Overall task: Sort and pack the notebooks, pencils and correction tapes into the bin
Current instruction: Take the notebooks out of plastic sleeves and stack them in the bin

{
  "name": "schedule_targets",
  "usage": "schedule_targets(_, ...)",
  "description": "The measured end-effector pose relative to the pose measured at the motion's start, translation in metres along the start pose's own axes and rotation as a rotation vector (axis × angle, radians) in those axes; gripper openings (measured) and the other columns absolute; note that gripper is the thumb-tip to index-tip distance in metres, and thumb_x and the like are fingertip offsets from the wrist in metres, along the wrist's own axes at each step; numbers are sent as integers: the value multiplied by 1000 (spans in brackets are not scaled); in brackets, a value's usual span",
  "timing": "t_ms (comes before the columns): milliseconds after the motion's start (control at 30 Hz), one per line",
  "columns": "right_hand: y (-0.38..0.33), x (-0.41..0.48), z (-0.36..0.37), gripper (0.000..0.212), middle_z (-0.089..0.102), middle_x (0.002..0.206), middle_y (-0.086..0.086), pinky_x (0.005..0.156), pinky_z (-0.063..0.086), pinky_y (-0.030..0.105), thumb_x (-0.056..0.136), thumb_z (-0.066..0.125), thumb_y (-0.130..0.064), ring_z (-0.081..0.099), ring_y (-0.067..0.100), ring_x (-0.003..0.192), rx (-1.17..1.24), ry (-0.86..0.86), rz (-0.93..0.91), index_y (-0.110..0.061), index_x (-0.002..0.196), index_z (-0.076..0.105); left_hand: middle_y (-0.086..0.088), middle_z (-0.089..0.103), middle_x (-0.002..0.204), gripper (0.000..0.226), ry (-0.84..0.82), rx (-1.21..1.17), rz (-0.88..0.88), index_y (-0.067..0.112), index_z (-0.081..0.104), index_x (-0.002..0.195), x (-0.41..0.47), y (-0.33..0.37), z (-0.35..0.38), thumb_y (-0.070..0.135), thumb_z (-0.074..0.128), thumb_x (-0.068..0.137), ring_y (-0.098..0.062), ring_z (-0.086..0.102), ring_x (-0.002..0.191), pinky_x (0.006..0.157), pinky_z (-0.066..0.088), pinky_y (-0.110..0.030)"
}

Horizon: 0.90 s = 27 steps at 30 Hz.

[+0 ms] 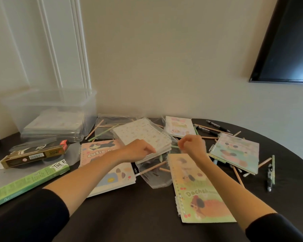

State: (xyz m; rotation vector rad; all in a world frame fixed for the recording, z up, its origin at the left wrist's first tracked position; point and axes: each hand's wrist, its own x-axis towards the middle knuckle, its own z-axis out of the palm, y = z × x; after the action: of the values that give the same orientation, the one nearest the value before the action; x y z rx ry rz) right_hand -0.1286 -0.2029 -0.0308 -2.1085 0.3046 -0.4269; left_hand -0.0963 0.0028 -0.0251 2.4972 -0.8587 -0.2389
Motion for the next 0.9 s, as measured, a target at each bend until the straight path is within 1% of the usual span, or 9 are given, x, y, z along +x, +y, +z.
schedule_targets(67, 0, 0, -13, 41, 67, 89, -1, 72, 42, 15, 75, 40, 13, 56, 9, 87, -112, 6, -204, -12, 79, 73, -4, 40, 144, 47, -49, 172, 29, 14, 49, 133, -7, -3, 6, -6, 39, 92, -18, 32, 136, 112, 25, -29)
schedule_targets(133, -2, 1, -20, 51, 65, 100, 0, 76, 38, 7, 72, 35, 19, 54, 9, 97, -131, -191, -311, -8, 92, 74, -3, 27, 151, 64, -104, 255, 10, 19, 37, 141, -14, -6, 8, -15, 35, 86, -19, 19, 141, 115, 16, -32)
schedule_targets(233, -1, 4, -20, 54, 63, 117, 10, 90, 37, 20, 75, 33, 19, 54, 19, 111, -242, -408, -301, -7, 103, 71, 2, 15, 155, 73, -156, 348, 41, 22, 27, 145, -27, -5, 7, -15, 38, 83, -15, 11, 142, 112, 10, -27)
schedule_targets(367, 3, 9, -19, 56, 58, 127, 12, 101, 35, 30, 76, 33, 19, 48, 22, 124, -341, -482, -241, -5, 113, 66, 1, 5, 156, 71, -165, 572, 172, 15, 19, 147, -39, -8, 11, -3, 49, 85, -9, 3, 143, 110, 7, -16)
schedule_targets(500, -1, 10, -22, 39, 57, 127, 16, 96, 40, 31, 86, 38, 7, 51, 27, 118, -334, -503, -203, 0, 115, 64, -4, 32, 149, 53, 8, 814, 332, 12, 38, 140, -48, -10, 20, 33, 48, 93, -14, 25, 138, 110, 21, -22)
schedule_targets(600, -4, 13, -26, 31, 60, 119, 20, 95, 44, 38, 92, 40, -3, 55, 32, 111, -170, -486, -118, 6, 110, 64, 2, 67, 111, 31, 39, 990, 441, 17, 69, 108, -50, 0, 27, 37, 58, 88, -12, 57, 110, 96, 44, -23)
schedule_targets(700, -1, 18, -28, 31, 63, 111, 21, 85, 49, 34, 92, 39, -4, 59, 32, 102, -31, -460, -27, 8, 104, 65, -4, 53, 129, 35, 32, 730, 313, 10, 56, 124, -48, -7, 36, 20, 33, 100, -19, 43, 122, 103, 31, -29)
schedule_targets(767, 2, 21, -29, 37, 63, 106, 19, 79, 49, 30, 92, 31, -4, 58, 29, 95, 52, -468, 36, 8, 103, 64, -3, 49, 136, 33, 47, 439, 135, 12, 54, 125, -48, -9, 30, 20, 32, 101, -17, 41, 125, 103, 26, -24)
schedule_targets(900, 14, 32, -31, 50, 69, 98, 16, 85, 49, 35, 90, 19, -7, 61, 30, 96, 251, -461, 129, 5, 95, 67, -17, 62, 106, 31, 150, 1, -48, 7, 60, 96, -50, -11, 19, 30, 39, 98, -12, 54, 74, 60, 42, -16)
